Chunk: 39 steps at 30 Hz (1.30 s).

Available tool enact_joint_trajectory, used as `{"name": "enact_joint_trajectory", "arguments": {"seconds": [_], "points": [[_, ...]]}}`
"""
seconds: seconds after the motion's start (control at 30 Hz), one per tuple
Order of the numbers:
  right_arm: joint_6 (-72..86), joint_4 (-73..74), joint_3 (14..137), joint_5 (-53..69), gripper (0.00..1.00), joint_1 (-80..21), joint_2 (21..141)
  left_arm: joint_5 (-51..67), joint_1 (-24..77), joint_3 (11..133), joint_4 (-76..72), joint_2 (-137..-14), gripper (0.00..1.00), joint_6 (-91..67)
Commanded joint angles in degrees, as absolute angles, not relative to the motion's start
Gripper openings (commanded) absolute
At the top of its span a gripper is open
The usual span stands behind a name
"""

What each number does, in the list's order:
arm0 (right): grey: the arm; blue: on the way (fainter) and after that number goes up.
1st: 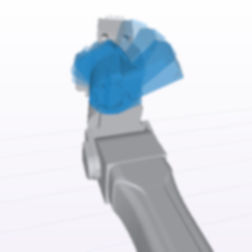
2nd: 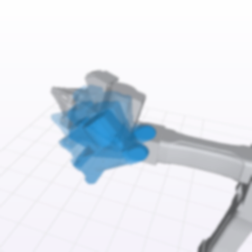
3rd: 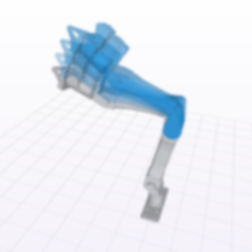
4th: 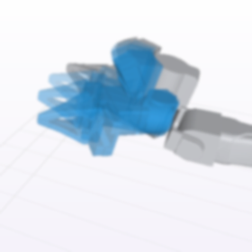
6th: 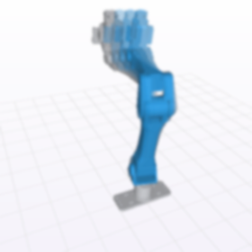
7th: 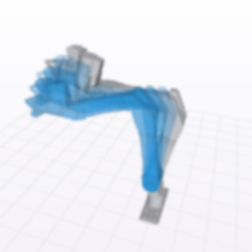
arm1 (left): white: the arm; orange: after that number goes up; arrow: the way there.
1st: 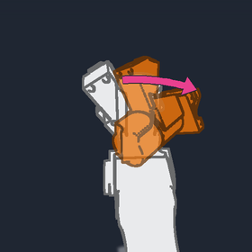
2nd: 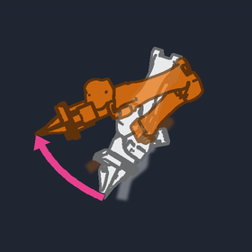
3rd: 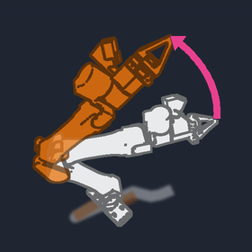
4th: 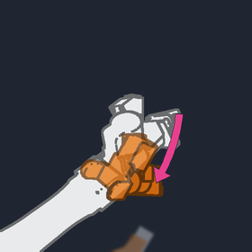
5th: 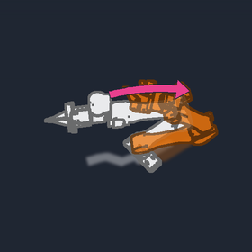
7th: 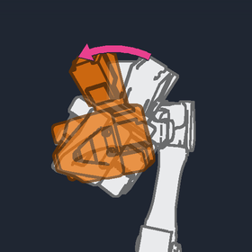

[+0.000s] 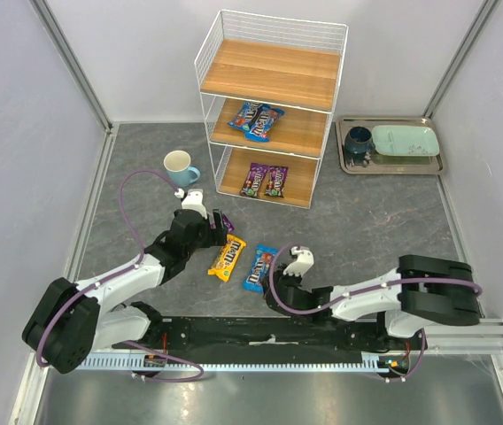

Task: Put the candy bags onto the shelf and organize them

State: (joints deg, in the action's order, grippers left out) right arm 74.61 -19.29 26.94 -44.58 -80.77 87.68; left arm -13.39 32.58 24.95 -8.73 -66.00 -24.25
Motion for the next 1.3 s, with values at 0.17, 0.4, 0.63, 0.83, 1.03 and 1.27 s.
{"name": "enact_joint_trajectory", "arguments": {"seconds": [0.17,0.4,0.63,0.83,1.03,1.27], "points": [[50.5,-6.3,33.6,-53.3,0.0,-80.9,67.0,-15.6,32.2,24.6,-11.4,-64.9,0.88,-22.5],[31.6,-3.4,42.5,-61.5,0.0,-78.4,57.0,-15.1,32.0,24.5,-11.4,-64.9,0.88,-22.7],[19.3,-7.5,49.2,-46.9,0.0,-63.3,59.8,-14.7,31.9,24.6,-11.7,-65.0,0.88,-22.8],[15.0,-9.2,56.5,-34.6,0.0,-53.1,66.7,-14.7,32.0,24.6,-11.8,-65.4,0.88,-22.8],[13.8,-11.0,62.3,-27.6,0.0,-45.2,72.4,-14.3,31.8,24.7,-11.9,-65.7,0.88,-22.7],[15.1,-14.3,66.0,-20.0,0.0,-38.7,77.6,-14.1,31.7,24.9,-12.0,-66.2,0.88,-22.7]]}}
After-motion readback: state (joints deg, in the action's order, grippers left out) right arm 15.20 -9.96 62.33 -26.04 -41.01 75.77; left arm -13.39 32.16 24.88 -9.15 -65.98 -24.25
